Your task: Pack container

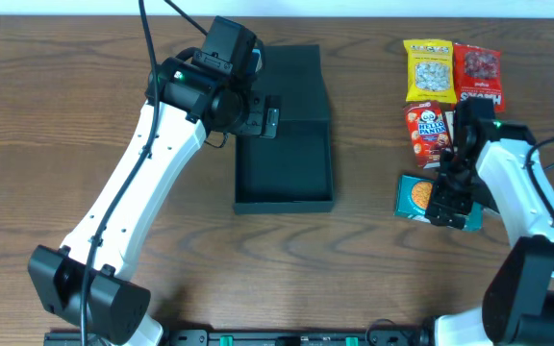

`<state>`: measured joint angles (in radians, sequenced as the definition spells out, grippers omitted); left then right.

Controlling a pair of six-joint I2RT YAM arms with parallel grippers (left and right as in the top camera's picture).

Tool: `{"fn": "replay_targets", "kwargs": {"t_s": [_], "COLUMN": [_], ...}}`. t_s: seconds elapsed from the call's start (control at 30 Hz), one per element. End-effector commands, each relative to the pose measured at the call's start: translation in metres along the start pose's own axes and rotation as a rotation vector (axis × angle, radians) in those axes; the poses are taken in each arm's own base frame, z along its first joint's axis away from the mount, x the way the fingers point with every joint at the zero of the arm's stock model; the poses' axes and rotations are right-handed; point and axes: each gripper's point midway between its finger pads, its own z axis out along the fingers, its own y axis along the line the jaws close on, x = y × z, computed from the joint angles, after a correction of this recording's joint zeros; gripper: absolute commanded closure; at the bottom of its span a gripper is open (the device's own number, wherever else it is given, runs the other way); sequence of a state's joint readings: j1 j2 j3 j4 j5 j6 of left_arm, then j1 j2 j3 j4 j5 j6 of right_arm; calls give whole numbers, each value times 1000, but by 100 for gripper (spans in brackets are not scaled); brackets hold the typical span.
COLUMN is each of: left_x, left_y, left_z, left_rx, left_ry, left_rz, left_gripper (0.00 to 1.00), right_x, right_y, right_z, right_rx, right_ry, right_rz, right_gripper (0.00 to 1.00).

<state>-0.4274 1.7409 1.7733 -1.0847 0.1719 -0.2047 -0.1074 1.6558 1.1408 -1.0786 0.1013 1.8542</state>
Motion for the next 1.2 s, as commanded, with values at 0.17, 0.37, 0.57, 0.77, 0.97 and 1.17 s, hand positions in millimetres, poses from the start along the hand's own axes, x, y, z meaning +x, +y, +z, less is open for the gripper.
{"fn": "replay_targets", "kwargs": {"t_s": [0.17, 0.37, 0.57, 0.77, 0.97, 1.17], "left_x": [-4, -4, -4, -5, -5, -5], "left_y": [3, 3, 3, 4, 4, 4], "left_z": [-4, -4, -4, -4, -4, -4], "left_rx": [-16, -16, -16, -22, -22, -23], "left_ry": [-17, -17, -17, -20, -20, -20], "left_rz": [22, 22, 21, 21, 21, 21], "left_gripper": [5, 5, 5, 5, 5, 5], "right_x": [-14, -11, -7, -6, 2, 8], "right_y": [-7, -3, 1, 6, 9, 10], "right_z": [33, 48, 49, 48, 48, 48], "right_rx": [-24, -69, -83, -105, -117, -125], "right_ry": [-76, -63, -45, -49, -7, 20], "right_rz": [32, -23, -79, -180, -260, -361], "right_gripper": [1, 9, 28, 37, 48, 51]}}
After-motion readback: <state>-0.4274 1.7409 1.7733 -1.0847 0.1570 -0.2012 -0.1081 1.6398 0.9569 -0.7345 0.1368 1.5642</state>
